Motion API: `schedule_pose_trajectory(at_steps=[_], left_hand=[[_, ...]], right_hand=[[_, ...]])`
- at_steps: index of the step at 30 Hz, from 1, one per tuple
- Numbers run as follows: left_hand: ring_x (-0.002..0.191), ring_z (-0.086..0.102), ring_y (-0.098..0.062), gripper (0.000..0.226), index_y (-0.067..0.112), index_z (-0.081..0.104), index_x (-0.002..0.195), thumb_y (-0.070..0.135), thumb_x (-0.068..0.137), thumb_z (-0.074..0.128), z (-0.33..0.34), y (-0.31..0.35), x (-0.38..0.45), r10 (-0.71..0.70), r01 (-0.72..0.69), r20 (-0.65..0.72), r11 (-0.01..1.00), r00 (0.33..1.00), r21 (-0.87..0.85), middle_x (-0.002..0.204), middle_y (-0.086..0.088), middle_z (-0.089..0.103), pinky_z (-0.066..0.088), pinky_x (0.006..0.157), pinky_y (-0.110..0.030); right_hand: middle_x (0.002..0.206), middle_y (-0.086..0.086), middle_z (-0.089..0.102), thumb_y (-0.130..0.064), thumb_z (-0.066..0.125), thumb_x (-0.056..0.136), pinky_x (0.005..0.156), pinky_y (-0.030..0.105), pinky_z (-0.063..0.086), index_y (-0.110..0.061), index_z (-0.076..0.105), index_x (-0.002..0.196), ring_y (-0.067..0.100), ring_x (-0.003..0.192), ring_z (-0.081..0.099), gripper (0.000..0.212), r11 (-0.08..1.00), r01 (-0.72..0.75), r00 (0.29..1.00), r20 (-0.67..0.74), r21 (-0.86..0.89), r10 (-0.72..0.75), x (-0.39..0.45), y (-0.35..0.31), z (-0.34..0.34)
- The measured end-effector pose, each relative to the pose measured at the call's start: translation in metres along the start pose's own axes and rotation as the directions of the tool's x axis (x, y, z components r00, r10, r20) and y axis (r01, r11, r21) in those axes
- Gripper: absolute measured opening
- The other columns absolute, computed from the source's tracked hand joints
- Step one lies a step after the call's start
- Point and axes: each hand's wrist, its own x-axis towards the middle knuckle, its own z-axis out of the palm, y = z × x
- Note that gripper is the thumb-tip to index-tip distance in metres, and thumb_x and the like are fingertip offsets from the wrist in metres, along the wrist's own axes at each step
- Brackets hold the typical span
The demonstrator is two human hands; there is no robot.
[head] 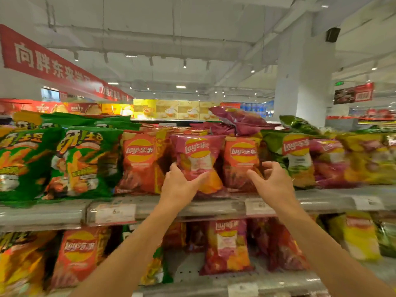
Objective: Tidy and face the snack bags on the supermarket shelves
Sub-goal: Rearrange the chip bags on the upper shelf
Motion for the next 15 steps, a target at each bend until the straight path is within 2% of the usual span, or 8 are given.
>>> schedule_pose_trajectory(at_steps=[3,6,8,10,12,15], left_hand=[[0.141,0.039,-0.029,0.137,0.010,0.013,0.156,0.080,0.056,0.074,0.009,0.004,0.012,-0.088,0.088,0.007,0.996,0.996,0.006,0.155,-0.010,0.038,0.038,0.113,-0.046],[0.131,0.049,-0.026,0.148,0.011,0.023,0.154,0.084,0.038,0.078,0.007,0.006,0.028,-0.159,0.160,0.057,0.987,0.986,-0.019,0.146,-0.005,0.049,0.044,0.109,-0.045],[0.124,0.055,-0.023,0.149,0.011,0.032,0.150,0.084,0.029,0.081,0.004,0.006,0.037,-0.187,0.191,0.099,0.981,0.977,-0.026,0.139,-0.003,0.056,0.047,0.106,-0.042],[0.120,0.054,-0.019,0.157,0.010,0.028,0.150,0.082,0.022,0.083,0.002,0.004,0.041,-0.212,0.218,0.120,0.975,0.970,-0.034,0.139,-0.003,0.054,0.045,0.103,-0.036],[0.116,0.050,-0.017,0.164,0.010,0.018,0.152,0.080,0.019,0.084,0.002,0.002,0.043,-0.217,0.223,0.123,0.974,0.968,-0.036,0.140,-0.001,0.049,0.043,0.095,-0.032],[0.112,0.050,-0.015,0.160,0.014,0.017,0.151,0.077,0.021,0.086,0.003,0.000,0.045,-0.191,0.199,0.125,0.978,0.974,-0.056,0.128,0.005,0.048,0.042,0.091,-0.032]], right_hand=[[0.144,0.013,0.050,-0.062,0.074,0.081,0.106,0.044,0.044,-0.012,0.038,0.151,0.030,0.133,0.048,0.093,0.997,-0.030,0.992,0.123,-0.070,0.038,0.023,0.019,-0.003],[0.155,0.010,0.044,-0.076,0.072,0.071,0.108,0.045,0.043,-0.012,0.025,0.157,0.031,0.139,0.045,0.118,0.995,-0.062,0.959,0.271,-0.077,0.081,0.043,0.023,0.002],[0.153,0.008,0.046,-0.084,0.072,0.062,0.105,0.044,0.045,-0.012,0.024,0.157,0.030,0.137,0.047,0.129,0.995,-0.071,0.931,0.352,-0.075,0.093,0.057,0.022,0.008],[0.144,0.006,0.055,-0.087,0.074,0.053,0.100,0.038,0.049,-0.011,0.032,0.153,0.027,0.128,0.055,0.132,0.994,-0.101,0.889,0.444,-0.050,0.113,0.070,0.019,0.014],[0.128,0.003,0.064,-0.085,0.078,0.047,0.099,0.038,0.053,-0.012,0.046,0.144,0.022,0.115,0.061,0.126,0.994,-0.107,0.850,0.518,-0.012,0.098,0.080,0.020,0.022],[0.114,-0.002,0.070,-0.075,0.086,0.044,0.097,0.040,0.056,-0.018,0.059,0.130,0.019,0.105,0.065,0.106,0.989,-0.126,0.858,0.508,0.070,0.073,0.085,0.025,0.031]])
